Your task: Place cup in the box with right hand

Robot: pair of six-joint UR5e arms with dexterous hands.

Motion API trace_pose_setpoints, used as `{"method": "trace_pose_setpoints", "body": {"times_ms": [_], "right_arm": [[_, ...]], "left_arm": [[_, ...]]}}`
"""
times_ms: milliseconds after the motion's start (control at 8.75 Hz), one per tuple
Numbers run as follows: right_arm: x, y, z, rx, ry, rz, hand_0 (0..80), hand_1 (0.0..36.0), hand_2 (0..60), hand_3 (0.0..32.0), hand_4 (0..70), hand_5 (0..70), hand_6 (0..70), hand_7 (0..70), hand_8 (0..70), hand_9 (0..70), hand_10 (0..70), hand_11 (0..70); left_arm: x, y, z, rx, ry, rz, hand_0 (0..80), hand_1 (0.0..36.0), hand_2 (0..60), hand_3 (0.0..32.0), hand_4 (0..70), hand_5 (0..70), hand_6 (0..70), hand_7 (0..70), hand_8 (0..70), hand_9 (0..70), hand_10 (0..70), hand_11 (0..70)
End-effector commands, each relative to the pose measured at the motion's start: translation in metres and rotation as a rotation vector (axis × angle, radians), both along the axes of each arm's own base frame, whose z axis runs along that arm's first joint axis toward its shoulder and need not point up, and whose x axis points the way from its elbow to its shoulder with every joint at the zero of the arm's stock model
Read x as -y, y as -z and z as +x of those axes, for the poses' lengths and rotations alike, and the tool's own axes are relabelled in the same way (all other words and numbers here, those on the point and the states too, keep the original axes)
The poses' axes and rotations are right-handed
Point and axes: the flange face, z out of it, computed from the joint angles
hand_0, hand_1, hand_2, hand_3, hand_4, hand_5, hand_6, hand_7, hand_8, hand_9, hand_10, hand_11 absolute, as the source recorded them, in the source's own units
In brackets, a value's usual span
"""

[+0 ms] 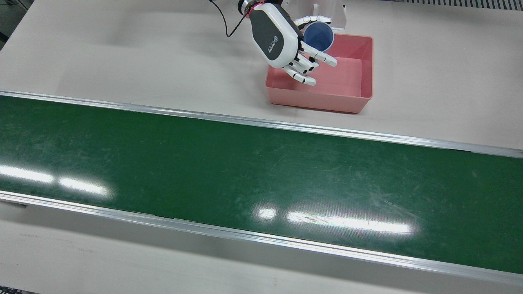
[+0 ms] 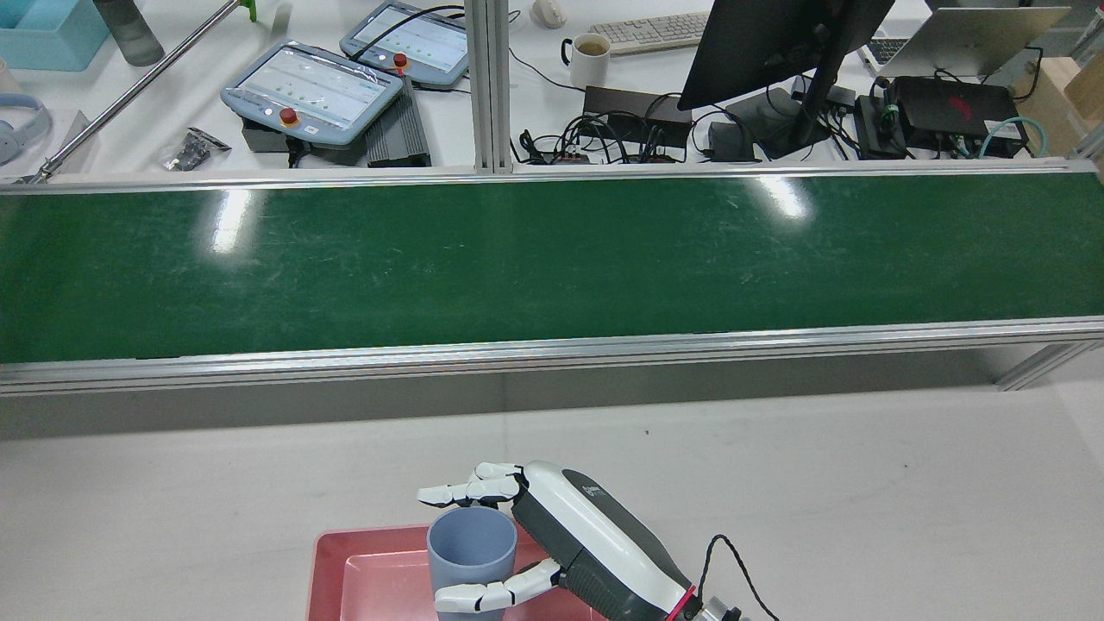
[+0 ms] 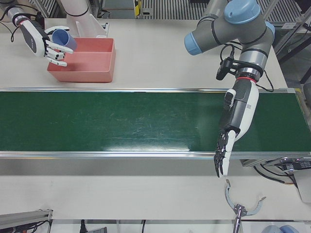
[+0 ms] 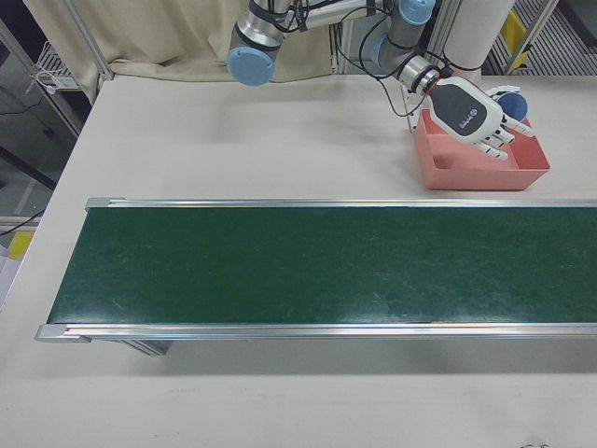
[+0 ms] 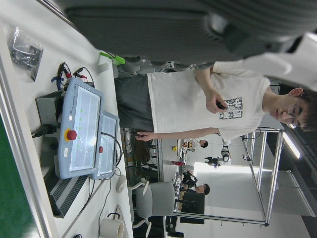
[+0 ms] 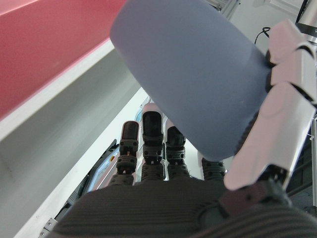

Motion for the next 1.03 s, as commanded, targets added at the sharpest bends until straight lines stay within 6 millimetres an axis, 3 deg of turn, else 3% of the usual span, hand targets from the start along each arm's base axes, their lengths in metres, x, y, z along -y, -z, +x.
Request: {"method": "trace_pose_setpoints", "body": {"times_ms": [0, 229, 343, 571, 686, 800, 914], "right_arm": [[0.000, -0.006, 0.001, -0.011, 0.002, 0.001, 6.7, 0.0, 13.4, 0.0, 18.0, 3.1, 32.1, 70.0, 37.4, 62.3, 16.7, 23.5], [0.003, -0.009, 0.004, -0.010, 0.008, 0.000, 3.2, 0.0, 15.6, 0.0, 22.2, 2.9, 32.3, 70.0, 38.2, 63.3, 18.1, 25.3], [0.013, -0.019, 0.014, 0.002, 0.006, -0.020, 3.5, 0.0, 16.1, 0.0, 22.7, 3.0, 32.4, 70.0, 38.6, 63.7, 18.7, 26.2], [0.071, -0.047, 0.091, 0.036, -0.008, -0.031, 6.7, 0.3, 17.2, 0.0, 20.5, 3.5, 32.6, 70.0, 38.5, 63.5, 19.3, 27.2], [0.118, -0.045, 0.132, 0.056, -0.026, 0.001, 13.7, 2.0, 17.2, 0.0, 18.3, 4.0, 32.6, 70.0, 37.9, 62.7, 19.0, 27.1], [0.148, -0.047, 0.167, 0.078, -0.048, -0.029, 41.5, 12.5, 25.0, 0.0, 17.6, 7.3, 34.1, 70.0, 39.8, 64.4, 22.0, 32.4], [0.168, -0.052, 0.194, 0.115, -0.085, -0.072, 49.5, 27.3, 55.4, 0.0, 20.0, 11.2, 36.1, 70.0, 42.8, 67.6, 25.1, 37.9]], "left_arm": [[0.000, 0.000, 0.000, 0.000, 0.000, 0.000, 0.0, 0.0, 0.0, 0.0, 0.0, 0.0, 0.0, 0.0, 0.0, 0.0, 0.0, 0.0], [0.000, -0.001, 0.000, 0.000, 0.000, -0.001, 0.0, 0.0, 0.0, 0.0, 0.0, 0.0, 0.0, 0.0, 0.0, 0.0, 0.0, 0.0], [0.000, -0.001, 0.000, 0.000, 0.000, -0.001, 0.0, 0.0, 0.0, 0.0, 0.0, 0.0, 0.0, 0.0, 0.0, 0.0, 0.0, 0.0], [0.000, -0.001, 0.000, 0.000, 0.001, -0.001, 0.0, 0.0, 0.0, 0.0, 0.0, 0.0, 0.0, 0.0, 0.0, 0.0, 0.0, 0.0], [0.000, -0.001, 0.000, 0.000, 0.000, -0.001, 0.0, 0.0, 0.0, 0.0, 0.0, 0.0, 0.0, 0.0, 0.0, 0.0, 0.0, 0.0], [0.000, 0.000, 0.000, 0.000, 0.000, 0.000, 0.0, 0.0, 0.0, 0.0, 0.0, 0.0, 0.0, 0.0, 0.0, 0.0, 0.0, 0.0], [0.000, -0.001, 0.000, 0.000, 0.000, -0.001, 0.0, 0.0, 0.0, 0.0, 0.0, 0.0, 0.0, 0.0, 0.0, 0.0, 0.0, 0.0]]}}
